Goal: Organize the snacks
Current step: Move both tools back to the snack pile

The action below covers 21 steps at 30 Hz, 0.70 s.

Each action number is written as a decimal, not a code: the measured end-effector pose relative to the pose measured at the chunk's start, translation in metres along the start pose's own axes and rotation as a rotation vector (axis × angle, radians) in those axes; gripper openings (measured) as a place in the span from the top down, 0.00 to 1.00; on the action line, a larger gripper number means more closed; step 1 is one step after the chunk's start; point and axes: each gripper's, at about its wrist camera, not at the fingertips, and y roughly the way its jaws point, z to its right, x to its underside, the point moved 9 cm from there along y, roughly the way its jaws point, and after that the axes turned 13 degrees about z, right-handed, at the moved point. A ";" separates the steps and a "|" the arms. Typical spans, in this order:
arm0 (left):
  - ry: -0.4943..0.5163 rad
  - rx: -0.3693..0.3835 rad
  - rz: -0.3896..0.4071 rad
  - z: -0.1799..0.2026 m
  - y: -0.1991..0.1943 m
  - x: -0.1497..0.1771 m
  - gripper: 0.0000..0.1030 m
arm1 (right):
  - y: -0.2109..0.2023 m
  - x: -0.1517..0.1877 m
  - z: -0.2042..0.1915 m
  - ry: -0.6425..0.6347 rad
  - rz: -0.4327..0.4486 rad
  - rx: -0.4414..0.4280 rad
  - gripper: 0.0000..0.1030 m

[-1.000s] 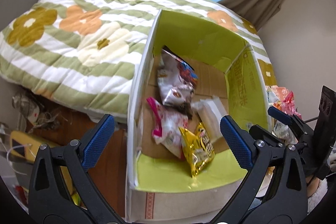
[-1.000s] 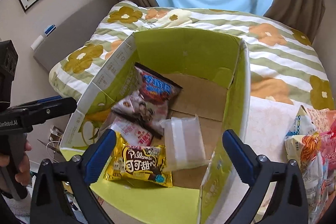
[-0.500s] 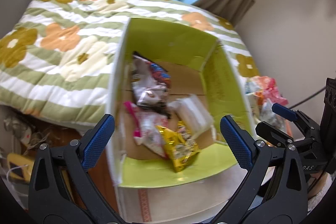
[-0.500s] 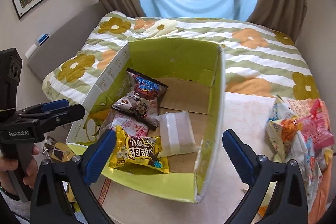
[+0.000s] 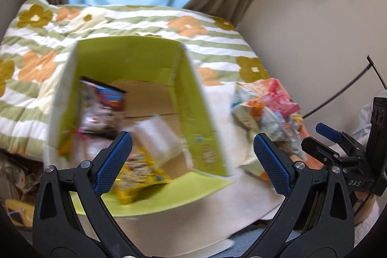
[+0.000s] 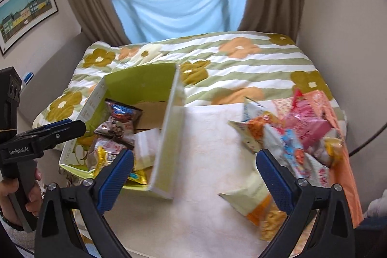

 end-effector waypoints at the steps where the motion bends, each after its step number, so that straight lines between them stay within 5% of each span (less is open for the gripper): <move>1: -0.001 0.009 -0.010 0.013 0.005 0.003 0.03 | -0.005 -0.001 0.015 0.010 0.004 0.010 0.02; 11: 0.052 0.032 -0.166 0.132 0.073 0.060 0.03 | -0.031 0.023 0.137 0.085 -0.048 0.060 0.02; 21: 0.077 -0.032 -0.322 0.174 0.145 0.116 0.03 | -0.012 0.072 0.205 0.140 -0.174 -0.015 0.02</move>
